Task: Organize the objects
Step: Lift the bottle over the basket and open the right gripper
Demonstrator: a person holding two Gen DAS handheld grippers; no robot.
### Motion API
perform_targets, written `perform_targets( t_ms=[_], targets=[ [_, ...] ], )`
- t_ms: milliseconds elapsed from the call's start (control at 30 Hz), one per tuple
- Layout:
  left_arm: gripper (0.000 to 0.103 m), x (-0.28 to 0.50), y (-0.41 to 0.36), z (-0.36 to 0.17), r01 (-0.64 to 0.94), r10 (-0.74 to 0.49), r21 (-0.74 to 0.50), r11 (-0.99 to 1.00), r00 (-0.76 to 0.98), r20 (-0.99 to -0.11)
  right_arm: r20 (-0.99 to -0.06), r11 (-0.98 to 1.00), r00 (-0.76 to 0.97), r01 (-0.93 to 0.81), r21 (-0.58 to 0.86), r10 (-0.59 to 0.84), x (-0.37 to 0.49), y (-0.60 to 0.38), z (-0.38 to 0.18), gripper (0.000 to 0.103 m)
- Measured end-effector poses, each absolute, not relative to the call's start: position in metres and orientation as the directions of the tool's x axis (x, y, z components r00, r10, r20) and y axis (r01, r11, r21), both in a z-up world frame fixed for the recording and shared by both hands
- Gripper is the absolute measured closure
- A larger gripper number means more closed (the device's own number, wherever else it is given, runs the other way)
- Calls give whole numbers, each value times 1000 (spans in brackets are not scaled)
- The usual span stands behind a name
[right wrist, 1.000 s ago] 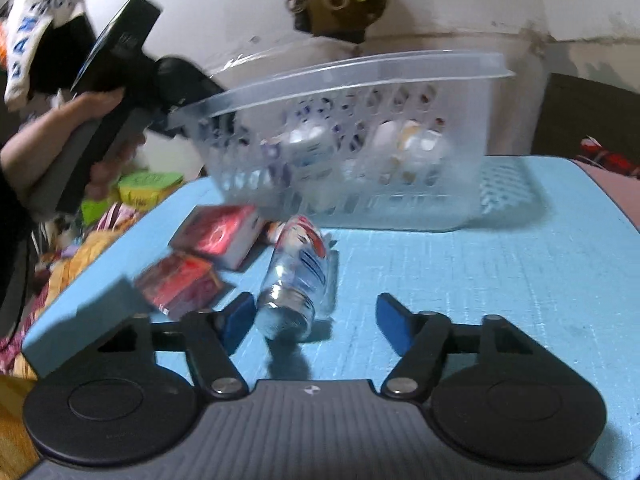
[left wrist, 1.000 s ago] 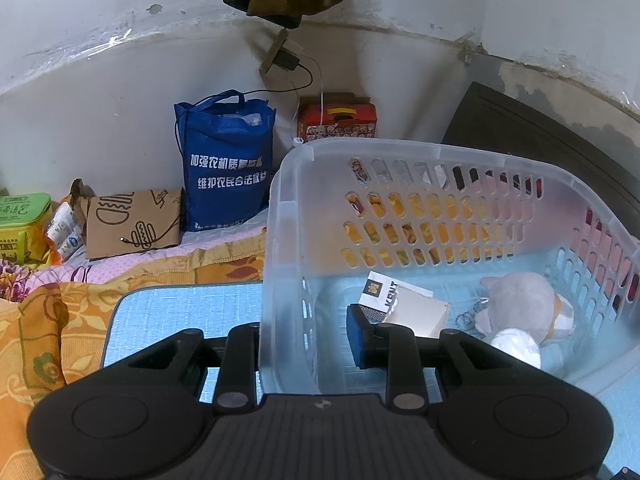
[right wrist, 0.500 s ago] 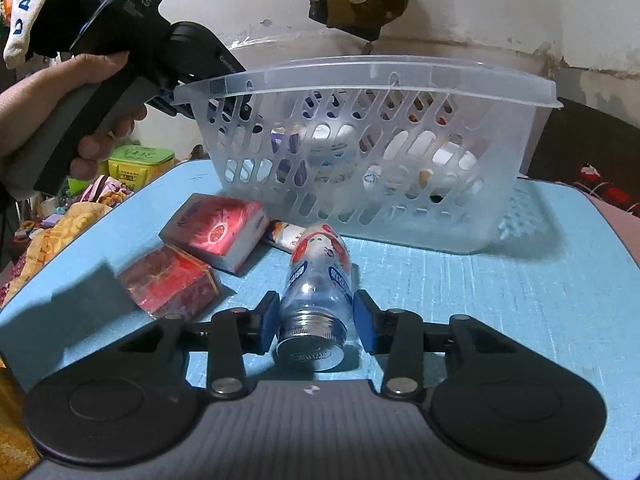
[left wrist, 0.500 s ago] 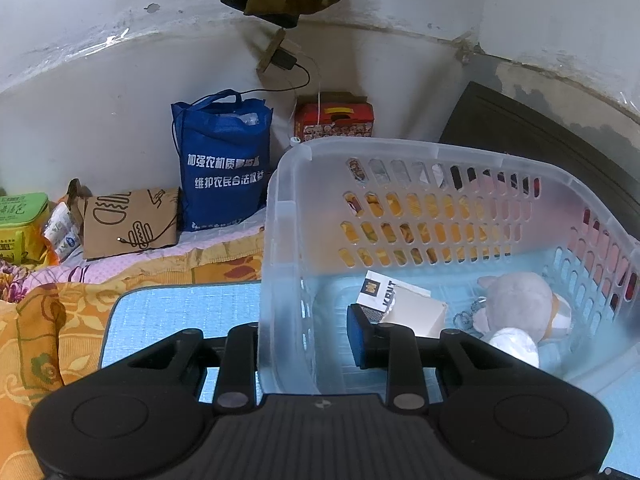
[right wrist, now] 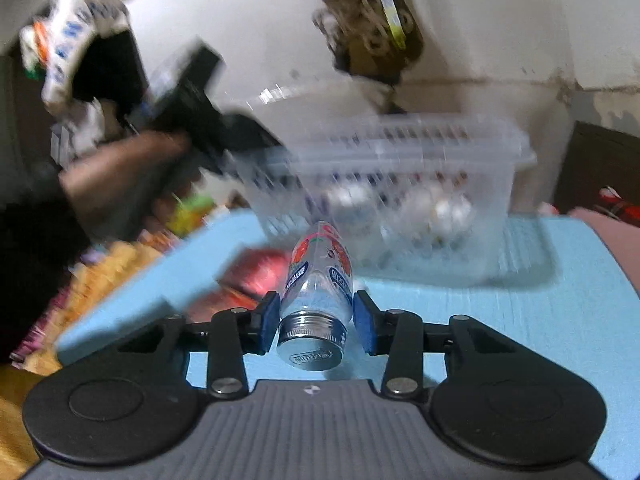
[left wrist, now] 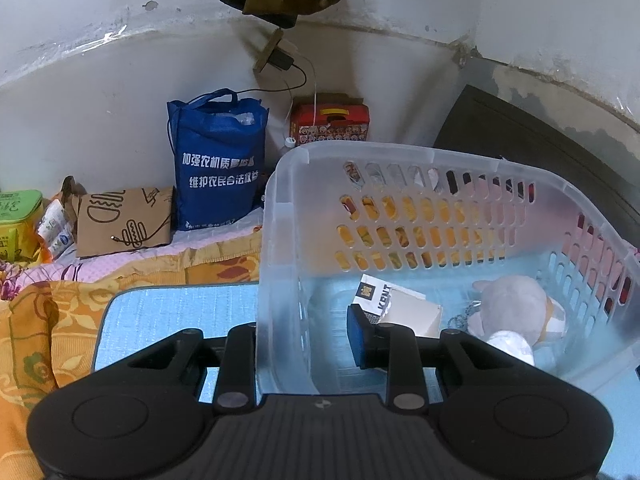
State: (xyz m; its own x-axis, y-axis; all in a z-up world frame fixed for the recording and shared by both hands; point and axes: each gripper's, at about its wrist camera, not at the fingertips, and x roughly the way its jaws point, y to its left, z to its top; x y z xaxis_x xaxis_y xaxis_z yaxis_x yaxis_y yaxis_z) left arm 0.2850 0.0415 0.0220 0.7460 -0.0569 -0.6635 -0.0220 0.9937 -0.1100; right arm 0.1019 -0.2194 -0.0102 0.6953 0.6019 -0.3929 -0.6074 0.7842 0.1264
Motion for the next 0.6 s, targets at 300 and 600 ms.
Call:
perform_targets(
  t_ms=[300, 600],
  targets=[
    [70, 285, 43, 22, -15, -71, -123, 992, 743, -665, -228, 851, 826, -524, 24, 515, 112, -227, 70, 59],
    [70, 285, 44, 21, -14, -76, -129, 992, 743, -665, -276, 896, 857, -442, 41, 435, 186, -211, 92, 59]
  ],
)
